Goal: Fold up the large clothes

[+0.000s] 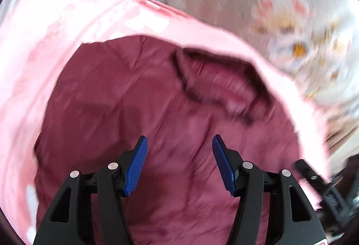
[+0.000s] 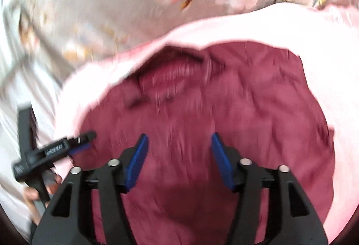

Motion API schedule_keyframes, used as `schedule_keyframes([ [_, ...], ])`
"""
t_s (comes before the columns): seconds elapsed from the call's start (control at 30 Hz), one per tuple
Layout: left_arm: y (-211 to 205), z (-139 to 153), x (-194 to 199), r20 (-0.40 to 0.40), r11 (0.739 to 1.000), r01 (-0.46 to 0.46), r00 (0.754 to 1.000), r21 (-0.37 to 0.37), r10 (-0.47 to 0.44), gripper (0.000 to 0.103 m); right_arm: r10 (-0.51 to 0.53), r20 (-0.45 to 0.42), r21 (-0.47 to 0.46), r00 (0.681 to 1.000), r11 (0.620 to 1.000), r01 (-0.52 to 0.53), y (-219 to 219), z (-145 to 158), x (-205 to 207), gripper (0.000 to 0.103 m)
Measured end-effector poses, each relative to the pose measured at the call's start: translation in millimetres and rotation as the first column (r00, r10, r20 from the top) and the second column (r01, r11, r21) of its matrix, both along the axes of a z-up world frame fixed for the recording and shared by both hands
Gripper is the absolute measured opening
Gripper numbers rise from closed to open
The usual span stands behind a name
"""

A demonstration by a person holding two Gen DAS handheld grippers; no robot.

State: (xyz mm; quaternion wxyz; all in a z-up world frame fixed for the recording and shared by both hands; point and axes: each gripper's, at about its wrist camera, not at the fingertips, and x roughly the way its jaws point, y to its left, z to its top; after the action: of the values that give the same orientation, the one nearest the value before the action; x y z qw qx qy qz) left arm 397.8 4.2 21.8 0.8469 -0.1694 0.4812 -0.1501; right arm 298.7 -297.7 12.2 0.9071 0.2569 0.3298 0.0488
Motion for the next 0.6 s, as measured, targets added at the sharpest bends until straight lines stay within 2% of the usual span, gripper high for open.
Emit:
schedule_keyframes([
  [0.1,-6,3,39,-0.046,0.999,-0.020,0.999,-0.046,0.018,0.059,-0.032,-0.014,0.044,0.999,0.998,0.033,-16,2,42,0.061],
  [0.2,-23,-9,76,-0.106,0.998,0.008,0.994,-0.063,-0.015,0.059,-0.056,-0.072,0.069,0.996,0.996,0.061,-25,-10,78,0.061],
  [0.3,-35,-31,96,-0.169,0.998,-0.005,0.986,-0.069,-0.007,0.059,-0.065,-0.155,0.046,0.986,0.996,0.073,-23,-31,106,0.061],
  [0.4,-44,-42,104,-0.191,0.998,-0.010,0.982,-0.059,-0.002,0.058,-0.021,-0.217,0.060,0.976,0.998,0.035,-10,-44,123,0.062],
  [0.47,-50,-41,106,-0.184,0.999,0.002,0.983,-0.050,-0.011,0.056,0.045,-0.217,0.105,0.975,0.994,-0.022,1,-43,130,0.052],
  [0.5,-50,-40,107,-0.184,0.999,0.005,0.983,-0.049,-0.014,0.054,0.073,-0.200,0.147,0.977,0.988,-0.044,4,-41,131,0.034],
  [0.53,-51,-39,107,-0.184,0.998,0.007,0.983,-0.056,-0.017,0.048,0.098,-0.170,0.208,0.981,0.976,-0.061,5,-38,131,0.019],
  [0.57,-52,-38,107,-0.185,0.998,0.011,0.982,-0.064,-0.022,0.043,0.125,-0.105,0.314,0.987,0.946,-0.086,2,-34,128,0.017],
  [0.6,-53,-38,108,-0.186,0.997,0.014,0.982,-0.070,-0.027,0.032,0.120,-0.064,0.358,0.991,0.929,-0.090,0,-31,125,0.015],
])
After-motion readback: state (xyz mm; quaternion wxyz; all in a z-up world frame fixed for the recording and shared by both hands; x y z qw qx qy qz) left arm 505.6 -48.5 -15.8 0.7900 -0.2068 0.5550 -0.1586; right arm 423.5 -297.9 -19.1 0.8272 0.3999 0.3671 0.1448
